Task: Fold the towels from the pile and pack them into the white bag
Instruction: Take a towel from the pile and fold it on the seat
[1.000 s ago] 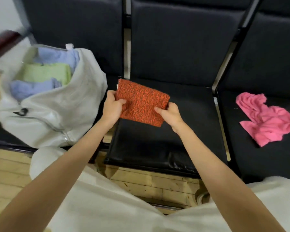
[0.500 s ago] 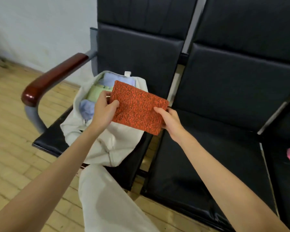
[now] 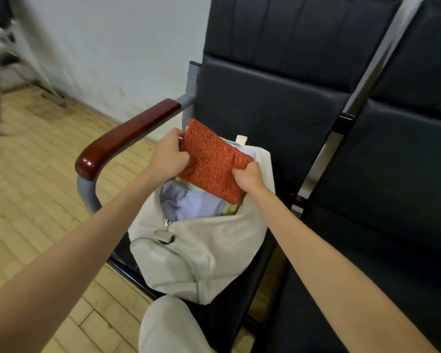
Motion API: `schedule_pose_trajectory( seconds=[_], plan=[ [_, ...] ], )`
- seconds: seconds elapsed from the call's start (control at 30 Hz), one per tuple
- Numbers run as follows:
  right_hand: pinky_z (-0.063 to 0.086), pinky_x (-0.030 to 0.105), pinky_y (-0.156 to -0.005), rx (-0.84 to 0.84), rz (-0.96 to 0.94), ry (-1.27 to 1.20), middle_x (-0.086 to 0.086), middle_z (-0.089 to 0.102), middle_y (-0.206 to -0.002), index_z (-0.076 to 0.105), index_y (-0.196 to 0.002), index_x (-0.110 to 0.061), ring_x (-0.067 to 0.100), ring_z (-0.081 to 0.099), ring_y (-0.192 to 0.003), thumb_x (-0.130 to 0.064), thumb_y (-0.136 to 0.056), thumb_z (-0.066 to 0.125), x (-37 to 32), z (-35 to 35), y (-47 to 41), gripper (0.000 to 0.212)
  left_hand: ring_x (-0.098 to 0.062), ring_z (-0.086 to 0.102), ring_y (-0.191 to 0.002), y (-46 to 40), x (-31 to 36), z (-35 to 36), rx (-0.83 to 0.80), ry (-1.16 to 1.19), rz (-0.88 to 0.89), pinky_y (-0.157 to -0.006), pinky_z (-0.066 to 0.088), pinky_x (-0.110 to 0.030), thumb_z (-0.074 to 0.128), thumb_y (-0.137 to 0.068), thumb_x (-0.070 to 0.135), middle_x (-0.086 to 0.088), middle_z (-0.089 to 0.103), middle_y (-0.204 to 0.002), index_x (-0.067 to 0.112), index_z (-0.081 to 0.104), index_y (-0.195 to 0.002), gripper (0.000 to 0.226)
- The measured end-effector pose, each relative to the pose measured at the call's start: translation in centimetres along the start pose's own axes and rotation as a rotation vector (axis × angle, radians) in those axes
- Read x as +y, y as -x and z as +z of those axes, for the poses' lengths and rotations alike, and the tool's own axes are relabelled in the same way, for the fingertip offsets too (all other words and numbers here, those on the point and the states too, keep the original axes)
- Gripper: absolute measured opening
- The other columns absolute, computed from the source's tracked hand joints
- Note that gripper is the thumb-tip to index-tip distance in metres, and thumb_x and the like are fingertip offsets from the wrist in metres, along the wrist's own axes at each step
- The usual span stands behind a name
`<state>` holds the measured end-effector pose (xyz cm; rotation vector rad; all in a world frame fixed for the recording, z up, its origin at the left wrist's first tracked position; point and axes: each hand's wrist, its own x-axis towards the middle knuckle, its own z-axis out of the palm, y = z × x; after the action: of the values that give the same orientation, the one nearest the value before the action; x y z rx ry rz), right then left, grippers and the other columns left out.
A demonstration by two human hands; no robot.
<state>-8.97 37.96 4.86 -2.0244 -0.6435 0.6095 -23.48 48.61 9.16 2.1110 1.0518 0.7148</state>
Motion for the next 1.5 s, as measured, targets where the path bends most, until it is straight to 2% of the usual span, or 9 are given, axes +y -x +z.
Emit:
schedule_pose_trajectory(
  seconds=[0.1,0.33,0.47,0.57,0.7,0.9,1.1,1.33,1.5],
  plan=[
    [0.046,0.035,-0.084,-0.006,0.053,0.268,0.017,0.051,-0.131,0.05,-0.126,-0.001,0.034,0.055,-0.114,-0.018,-0.094,0.049,0.3,-0.1,-0.1,0.037,-0.029,0.057,-0.095,0.0,-1.3,1.3,-0.06,-0.059,-0.032,-0.076,0.038,-0.031,0.05,-0.07,0.009,-0.019,0.061,-0.101,-0.001,0.053,-0.115,0.046],
    [0.045,0.039,-0.089,0.014,0.02,0.543,0.017,0.043,-0.135,0.039,-0.133,0.001,0.035,0.051,-0.119,-0.013,-0.091,0.054,1.0,0.0,1.3,0.047,-0.042,0.057,-0.102,0.1,-3.2,3.3,-0.125,-0.372,0.099,-0.081,0.04,-0.041,0.053,-0.082,-0.005,-0.028,0.062,-0.106,-0.007,0.049,-0.111,0.03],
    [0.03,0.038,-0.104,0.26,-0.278,0.799,0.018,0.027,-0.143,0.025,-0.141,-0.009,0.034,0.03,-0.131,-0.006,-0.086,0.057,0.2,0.3,1.9,0.063,-0.042,0.057,-0.098,0.3,-2.8,2.6,-0.009,-0.52,0.236,-0.079,0.04,-0.045,0.061,-0.088,0.008,-0.025,0.062,-0.105,-0.004,0.053,-0.115,0.031],
    [0.024,0.041,-0.11,0.075,-0.65,0.826,0.011,0.022,-0.152,0.033,-0.142,-0.016,0.03,0.02,-0.141,-0.006,-0.084,0.055,-0.5,0.0,1.5,0.063,-0.039,0.057,-0.086,0.4,-3.4,1.9,0.179,-0.469,0.327,-0.072,0.041,-0.045,0.061,-0.089,0.014,-0.02,0.061,-0.097,-0.001,0.059,-0.105,0.022],
    [0.011,0.042,-0.117,-0.279,-0.783,0.835,0.0,0.012,-0.16,0.022,-0.15,-0.027,0.02,0.009,-0.147,-0.025,-0.099,0.042,-0.3,0.6,0.8,0.054,-0.039,0.054,-0.094,0.3,-5.3,1.2,0.296,-0.48,0.178,-0.075,0.042,-0.045,0.059,-0.091,0.02,-0.022,0.059,-0.102,-0.001,0.062,-0.107,0.027],
    [-0.007,0.046,-0.116,-0.444,-0.651,0.923,-0.006,-0.007,-0.16,0.014,-0.148,-0.046,0.022,-0.009,-0.147,-0.045,-0.103,0.016,1.2,3.0,-0.4,0.045,-0.038,0.056,-0.093,-1.0,-6.5,0.3,0.187,-0.416,0.065,-0.078,0.039,-0.043,0.057,-0.092,0.016,-0.021,0.063,-0.095,-0.003,0.066,-0.095,0.021],
    [-0.006,0.049,-0.116,-0.382,-0.561,1.075,-0.006,-0.005,-0.16,0.012,-0.147,-0.047,0.025,-0.007,-0.146,-0.047,-0.101,0.014,1.4,5.7,-1.6,0.046,-0.039,0.058,-0.089,-0.6,-6.0,0.7,0.196,-0.394,0.082,-0.077,0.04,-0.041,0.052,-0.093,0.009,-0.022,0.067,-0.091,-0.005,0.069,-0.088,0.022],
    [-0.006,0.049,-0.116,-0.426,-0.497,1.069,-0.002,-0.003,-0.161,0.014,-0.149,-0.04,0.024,-0.007,-0.147,-0.049,-0.101,0.017,-0.4,4.7,-0.3,0.049,-0.038,0.058,-0.094,1.5,-4.7,1.3,0.118,-0.392,0.074,-0.073,0.039,-0.037,0.048,-0.096,0.011,-0.019,0.066,-0.097,0.001,0.069,-0.102,0.024],
    [0.0,0.046,-0.117,-0.205,-0.604,0.948,0.007,0.012,-0.159,0.019,-0.151,-0.023,0.022,0.008,-0.147,-0.039,-0.103,0.026,2.6,-2.2,3.4,0.051,-0.043,0.052,-0.107,4.8,-1.6,2.7,0.072,-0.409,0.131,-0.09,0.041,-0.048,0.05,-0.094,0.016,-0.028,0.057,-0.116,-0.006,0.054,-0.121,0.035]
  ],
)
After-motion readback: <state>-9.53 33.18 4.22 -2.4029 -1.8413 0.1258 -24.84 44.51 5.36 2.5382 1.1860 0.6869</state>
